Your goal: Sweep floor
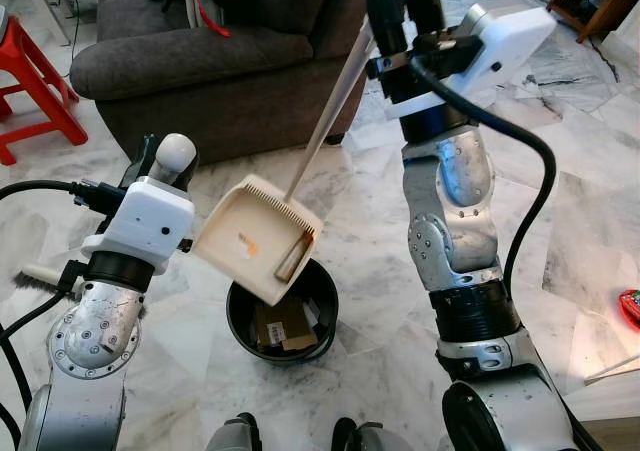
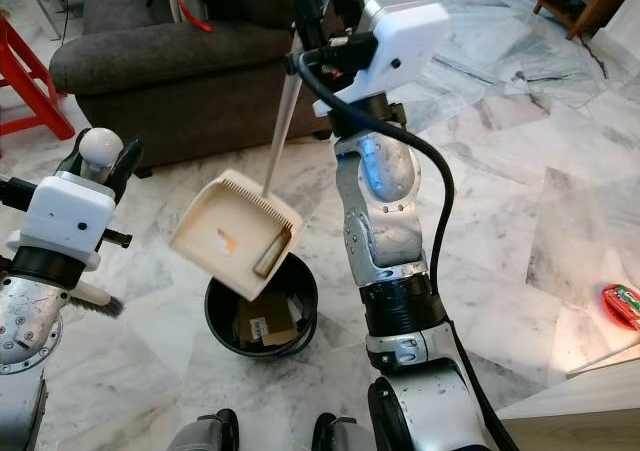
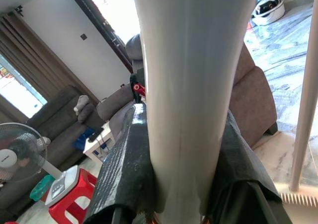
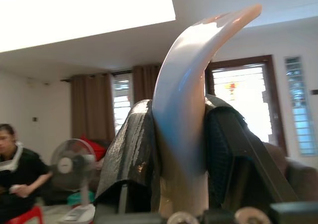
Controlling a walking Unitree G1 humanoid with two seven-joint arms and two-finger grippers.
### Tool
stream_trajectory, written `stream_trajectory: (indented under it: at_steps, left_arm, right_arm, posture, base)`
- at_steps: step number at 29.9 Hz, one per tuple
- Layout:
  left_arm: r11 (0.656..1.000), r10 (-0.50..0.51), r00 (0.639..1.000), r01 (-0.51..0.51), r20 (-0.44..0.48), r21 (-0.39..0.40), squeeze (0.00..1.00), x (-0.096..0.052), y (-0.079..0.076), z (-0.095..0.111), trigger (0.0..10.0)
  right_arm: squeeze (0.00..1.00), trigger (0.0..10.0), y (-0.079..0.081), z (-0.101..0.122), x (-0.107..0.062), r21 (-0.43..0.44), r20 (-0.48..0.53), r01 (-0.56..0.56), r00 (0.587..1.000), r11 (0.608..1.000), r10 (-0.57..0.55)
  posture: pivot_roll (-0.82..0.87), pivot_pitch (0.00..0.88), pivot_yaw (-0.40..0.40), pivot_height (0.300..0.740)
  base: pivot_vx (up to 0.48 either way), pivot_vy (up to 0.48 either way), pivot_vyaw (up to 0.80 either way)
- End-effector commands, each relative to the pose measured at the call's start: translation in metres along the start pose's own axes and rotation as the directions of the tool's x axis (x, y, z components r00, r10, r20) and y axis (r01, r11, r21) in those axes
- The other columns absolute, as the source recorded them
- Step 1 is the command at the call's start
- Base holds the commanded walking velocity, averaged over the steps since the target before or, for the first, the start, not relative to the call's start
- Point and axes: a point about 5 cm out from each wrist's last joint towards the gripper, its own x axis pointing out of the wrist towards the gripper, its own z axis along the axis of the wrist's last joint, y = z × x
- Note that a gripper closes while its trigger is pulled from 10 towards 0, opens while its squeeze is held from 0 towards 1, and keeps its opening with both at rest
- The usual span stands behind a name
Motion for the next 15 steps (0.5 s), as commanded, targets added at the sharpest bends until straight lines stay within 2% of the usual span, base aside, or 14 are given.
stream_trajectory:
  at_steps: [1,6,8,12,15]
  left_arm:
    - [0.999,0.02,0.999,-0.021,0.041,0.035,0.0,0.0,0.004,0.008,10.0]
    - [0.999,0.017,0.999,-0.019,0.042,0.035,0.0,0.0,0.004,0.008,10.0]
    - [0.999,0.015,0.999,-0.016,0.043,0.034,0.0,0.0,0.004,0.008,10.0]
    - [0.999,0.014,0.999,-0.015,0.044,0.033,0.0,0.0,0.003,0.008,10.0]
    - [0.999,0.012,0.999,-0.014,0.043,0.033,0.0,0.0,0.003,0.008,10.0]
  right_arm:
    - [0.0,10.0,0.009,0.022,0.007,-0.001,0.116,-0.052,0.992,0.999,0.052]
    - [0.0,10.0,0.018,0.027,0.006,0.001,0.152,-0.119,0.981,0.993,0.117]
    - [0.0,10.0,0.028,0.029,0.005,-0.038,0.168,-0.182,0.968,0.982,0.186]
    - [0.0,10.0,0.034,0.03,0.004,-0.037,0.177,-0.214,0.96,0.976,0.217]
    - [0.0,10.0,0.042,0.031,0.003,-0.086,0.182,-0.255,0.947,0.963,0.267]
  posture:
    - [0.15,0.22,-0.021,0.74]
    - [0.15,0.221,-0.02,0.74]
    - [0.15,0.22,-0.019,0.74]
    - [0.15,0.219,-0.018,0.74]
    - [0.15,0.219,-0.017,0.74]
  base:
    - [0.0,0.0,0.0]
    - [0.0,0.0,0.0]
    - [0.0,0.0,0.0]
    - [0.0,0.0,0.0]
    - [0.0,0.0,0.0]
